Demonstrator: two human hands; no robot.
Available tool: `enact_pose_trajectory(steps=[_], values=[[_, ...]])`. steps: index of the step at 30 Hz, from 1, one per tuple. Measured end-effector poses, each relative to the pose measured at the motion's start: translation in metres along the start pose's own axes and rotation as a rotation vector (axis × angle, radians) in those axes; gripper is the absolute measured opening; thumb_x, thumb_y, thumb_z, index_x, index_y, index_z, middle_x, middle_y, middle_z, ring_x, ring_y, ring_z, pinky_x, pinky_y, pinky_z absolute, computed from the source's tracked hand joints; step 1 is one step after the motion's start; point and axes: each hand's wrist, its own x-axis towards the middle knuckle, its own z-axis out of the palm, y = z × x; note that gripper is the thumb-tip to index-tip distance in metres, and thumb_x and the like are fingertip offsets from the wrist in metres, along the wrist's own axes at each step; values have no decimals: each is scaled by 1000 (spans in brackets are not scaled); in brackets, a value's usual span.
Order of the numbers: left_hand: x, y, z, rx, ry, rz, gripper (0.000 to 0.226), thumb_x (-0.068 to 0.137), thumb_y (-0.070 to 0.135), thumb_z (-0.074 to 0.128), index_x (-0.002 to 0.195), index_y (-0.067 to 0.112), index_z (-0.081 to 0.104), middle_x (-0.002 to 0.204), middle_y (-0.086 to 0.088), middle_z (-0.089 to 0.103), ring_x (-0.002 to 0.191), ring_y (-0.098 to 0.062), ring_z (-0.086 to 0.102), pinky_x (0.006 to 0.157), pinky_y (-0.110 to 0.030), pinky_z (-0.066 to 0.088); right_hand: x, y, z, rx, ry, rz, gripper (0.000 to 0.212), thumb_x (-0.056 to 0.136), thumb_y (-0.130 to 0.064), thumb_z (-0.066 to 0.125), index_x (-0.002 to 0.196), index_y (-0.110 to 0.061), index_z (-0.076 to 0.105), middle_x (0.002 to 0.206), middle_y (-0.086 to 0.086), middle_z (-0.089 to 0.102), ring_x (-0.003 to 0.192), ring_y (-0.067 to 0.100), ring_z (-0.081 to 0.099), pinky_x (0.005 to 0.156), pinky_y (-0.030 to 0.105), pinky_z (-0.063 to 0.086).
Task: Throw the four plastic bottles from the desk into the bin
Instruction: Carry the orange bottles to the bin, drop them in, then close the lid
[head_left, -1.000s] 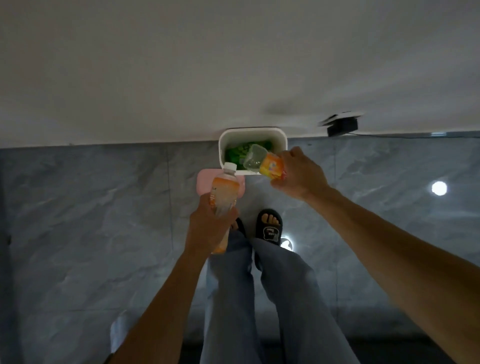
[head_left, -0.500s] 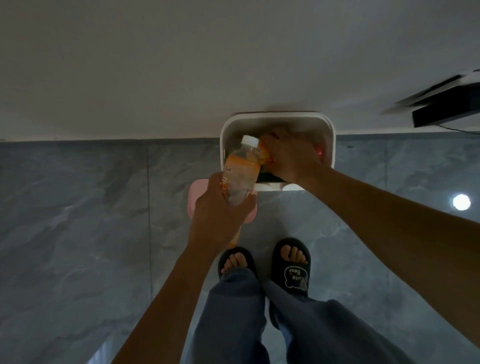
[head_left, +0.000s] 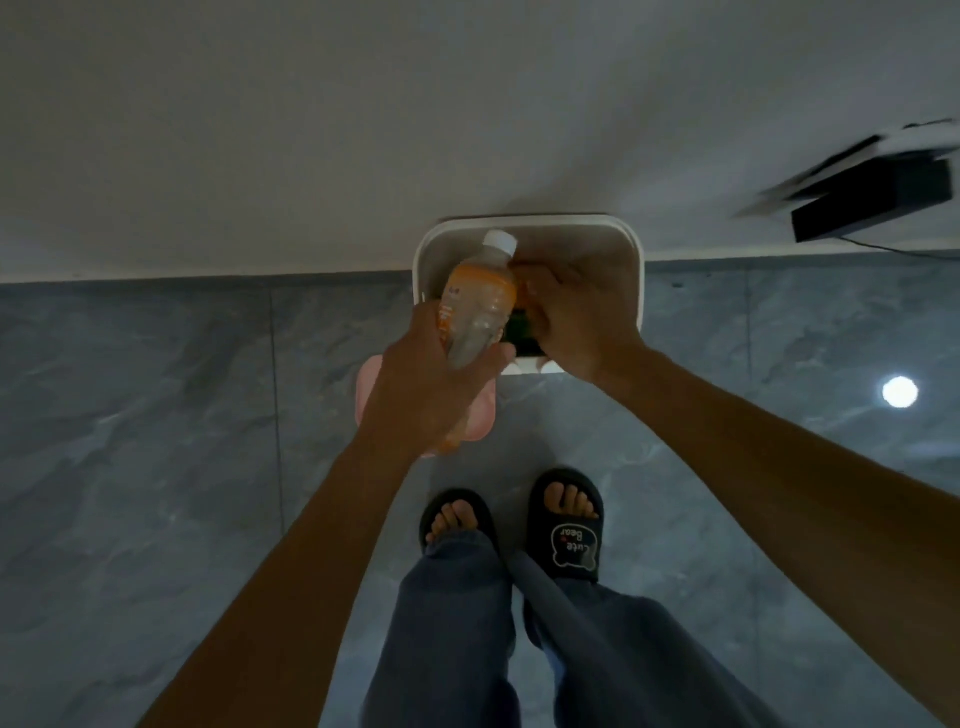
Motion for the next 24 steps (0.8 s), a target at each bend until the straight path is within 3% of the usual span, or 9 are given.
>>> enact_pose_trajectory(steps=[1,4,5,9,11,14,18,21,24], values=[[2,7,-3,12,-11,17,71,74,71,68,130,33,44,82,25,51,71,8,51,57,-14,35,-12,4,-3,9,-10,-28,43,100,-28,48,142,-18,46,128,9,62,114,31,62,94,42,52],[12,29,-7,91,-70,84,65,78,69,58,130,35,38,83,15,58,70,-1,57,53,-23,39,-55,14,-6,43,4,-41,32,102,-33,45,130,-20,54,111,6,67,89,25,68,64,28,43],[17,36,-7,132,-98,107,62,80,65,56,131,35,35,87,12,59,70,-6,59,53,-25,41,-66,17,-5,27,5,-45,30,101,-35,47,127,-21,56,109,4,67,86,24,68,63,26,40],[41,59,2,392,-188,288,63,85,43,58,141,27,33,115,-5,59,88,-25,63,66,-39,54,-82,25,6,-16,-5,-91,29,98,-30,53,126,-23,59,116,1,66,101,22,64,82,31,51],[52,65,14,544,-179,416,64,85,34,61,144,26,37,117,-8,63,97,-28,63,80,-44,56,-80,29,10,-22,15,-103,29,100,-26,52,128,-23,60,117,0,67,102,20,64,86,31,53],[67,60,34,684,-149,474,63,82,34,66,140,27,42,121,-8,60,105,-30,61,82,-40,52,-79,33,20,-46,52,-123,29,98,-23,57,127,-22,63,117,0,69,103,20,65,88,31,53],[79,39,54,753,-216,466,63,80,41,76,135,23,48,131,-9,56,119,-32,55,91,-44,46,-80,40,31,-37,148,-179,31,92,-17,67,122,-20,67,110,0,71,97,19,66,87,29,51],[87,26,63,773,-201,512,59,81,37,76,133,23,51,130,-8,58,117,-33,56,92,-45,48,-79,44,37,-46,195,-212,31,91,-16,69,121,-20,67,108,0,71,95,19,65,87,30,50],[96,22,64,713,-329,526,43,84,32,73,119,21,53,121,-7,60,110,-31,59,93,-45,52,-78,44,39,-45,181,-223,34,93,-17,65,127,-21,63,113,0,70,100,19,64,91,32,49]])
